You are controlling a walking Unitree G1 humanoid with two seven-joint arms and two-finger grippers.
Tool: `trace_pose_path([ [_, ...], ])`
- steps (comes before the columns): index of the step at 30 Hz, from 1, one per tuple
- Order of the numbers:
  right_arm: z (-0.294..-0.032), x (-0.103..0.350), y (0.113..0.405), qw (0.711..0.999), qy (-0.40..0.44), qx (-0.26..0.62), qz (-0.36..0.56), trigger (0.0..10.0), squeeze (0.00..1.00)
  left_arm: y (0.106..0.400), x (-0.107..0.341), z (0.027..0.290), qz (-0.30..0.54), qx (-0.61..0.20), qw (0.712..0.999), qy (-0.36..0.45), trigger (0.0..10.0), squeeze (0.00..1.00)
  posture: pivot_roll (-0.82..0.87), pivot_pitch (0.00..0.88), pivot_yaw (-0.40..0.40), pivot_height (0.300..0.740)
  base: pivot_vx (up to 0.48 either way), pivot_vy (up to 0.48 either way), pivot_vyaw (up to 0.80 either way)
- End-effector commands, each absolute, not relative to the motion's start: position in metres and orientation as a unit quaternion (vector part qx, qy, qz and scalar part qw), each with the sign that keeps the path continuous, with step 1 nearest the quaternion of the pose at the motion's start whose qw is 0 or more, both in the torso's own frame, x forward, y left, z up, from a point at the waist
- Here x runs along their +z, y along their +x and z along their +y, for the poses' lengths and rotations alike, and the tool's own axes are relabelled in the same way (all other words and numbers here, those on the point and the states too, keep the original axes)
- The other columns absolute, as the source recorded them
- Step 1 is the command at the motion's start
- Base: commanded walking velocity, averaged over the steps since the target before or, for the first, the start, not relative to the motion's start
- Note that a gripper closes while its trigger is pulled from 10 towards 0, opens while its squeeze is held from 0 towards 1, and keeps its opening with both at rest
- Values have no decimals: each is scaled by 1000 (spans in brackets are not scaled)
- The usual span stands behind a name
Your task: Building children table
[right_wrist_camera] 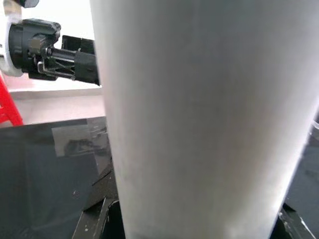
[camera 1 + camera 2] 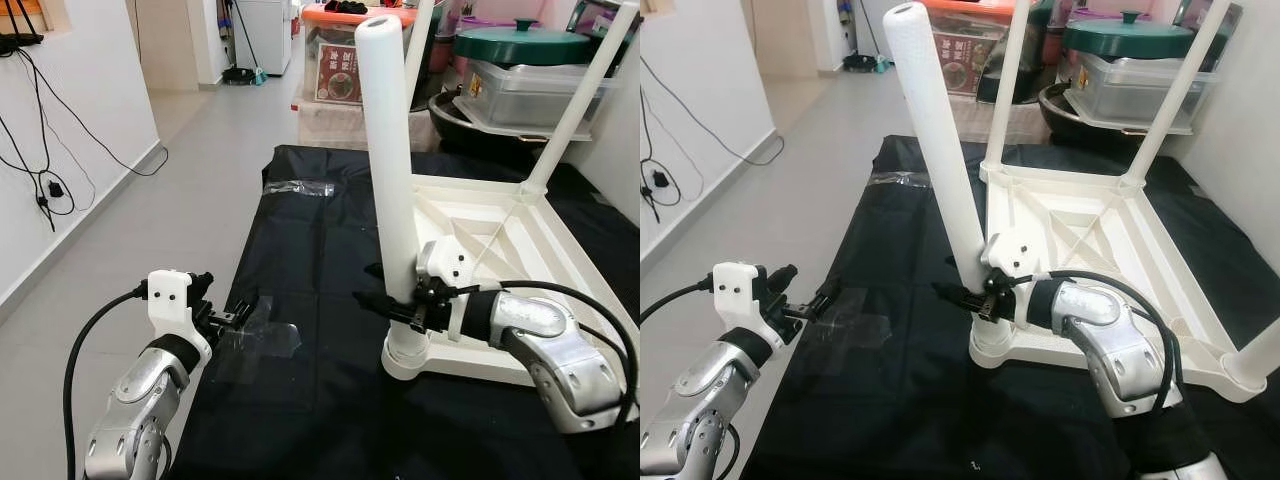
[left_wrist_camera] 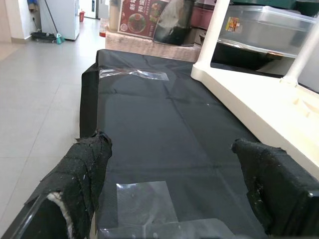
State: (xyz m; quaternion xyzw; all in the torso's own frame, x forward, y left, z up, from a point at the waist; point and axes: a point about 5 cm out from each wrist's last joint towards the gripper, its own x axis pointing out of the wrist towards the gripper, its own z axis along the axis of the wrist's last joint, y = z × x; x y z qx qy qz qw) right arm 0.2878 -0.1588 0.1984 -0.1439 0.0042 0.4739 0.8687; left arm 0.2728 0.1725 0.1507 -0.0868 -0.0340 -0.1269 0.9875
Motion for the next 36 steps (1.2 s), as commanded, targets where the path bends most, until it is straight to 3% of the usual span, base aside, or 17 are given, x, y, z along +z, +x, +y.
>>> trace_pose_path([
  [1,-154,187,285,864,-126,487,26,10000,0,274,148,176,-29,-119,988,-90,10000,0,-24,0,-89,740,0,0,0],
  [19,-146,167,278,872,-65,483,49,10000,0,274,147,185,-28,-90,991,-99,10000,0,-13,0,-100,740,0,0,0],
  [22,-145,164,285,902,-26,428,51,10000,0,274,147,186,-26,-84,991,-100,10000,0,-16,0,-98,740,0,0,0],
  [28,-166,147,299,972,62,218,62,10000,0,276,147,189,-25,-72,992,-99,10000,0,-20,0,-88,740,0,0,0],
  [32,-169,145,298,977,67,191,60,10000,0,276,147,190,-25,-72,992,-99,10000,0,-20,0,-88,740,0,0,0],
  [33,-171,144,297,980,70,176,60,10000,0,276,147,190,-25,-71,992,-98,10000,0,-20,0,-88,740,0,0,0],
  [34,-182,139,295,990,80,102,59,10000,0,278,147,191,-22,-69,993,-94,10000,0,-33,0,-76,740,0,0,0],
  [36,-182,139,295,990,80,102,59,10000,0,278,147,191,-22,-69,993,-94,10000,0,-33,0,-76,740,0,0,0],
])
